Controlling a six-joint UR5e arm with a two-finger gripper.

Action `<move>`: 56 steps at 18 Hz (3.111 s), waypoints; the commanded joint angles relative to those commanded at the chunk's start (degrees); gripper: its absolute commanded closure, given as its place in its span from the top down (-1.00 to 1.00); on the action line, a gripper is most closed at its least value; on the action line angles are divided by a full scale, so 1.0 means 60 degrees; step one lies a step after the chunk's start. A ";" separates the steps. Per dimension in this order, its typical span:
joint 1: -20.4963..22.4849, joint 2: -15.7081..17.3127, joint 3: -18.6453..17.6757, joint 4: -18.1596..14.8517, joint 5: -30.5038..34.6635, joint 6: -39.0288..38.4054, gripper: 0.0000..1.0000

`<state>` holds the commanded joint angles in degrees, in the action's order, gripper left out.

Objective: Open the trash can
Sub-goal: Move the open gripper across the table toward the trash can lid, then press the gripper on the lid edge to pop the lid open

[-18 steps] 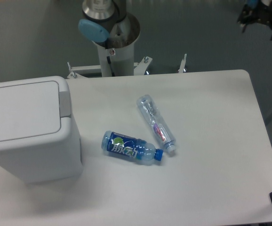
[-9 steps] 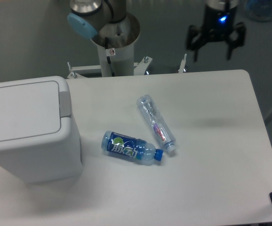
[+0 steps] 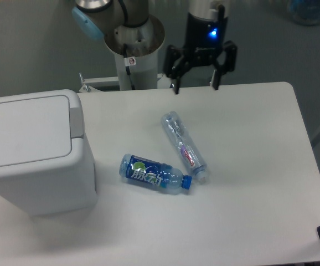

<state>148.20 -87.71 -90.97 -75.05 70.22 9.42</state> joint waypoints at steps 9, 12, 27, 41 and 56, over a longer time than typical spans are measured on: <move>-0.1437 -0.0866 0.0733 -0.0821 0.0059 -0.0910 1.00; -0.1817 -0.0910 0.0734 -0.0836 0.0000 -0.1116 1.00; -0.2478 -0.1056 0.0485 -0.0777 0.0000 -0.1439 1.00; -0.2581 -0.1027 0.0191 -0.0733 0.0015 -0.1439 1.00; -0.2566 -0.1130 0.0498 -0.0704 0.0059 -0.1409 1.00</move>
<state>132.80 -94.48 -87.99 -79.28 70.58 0.97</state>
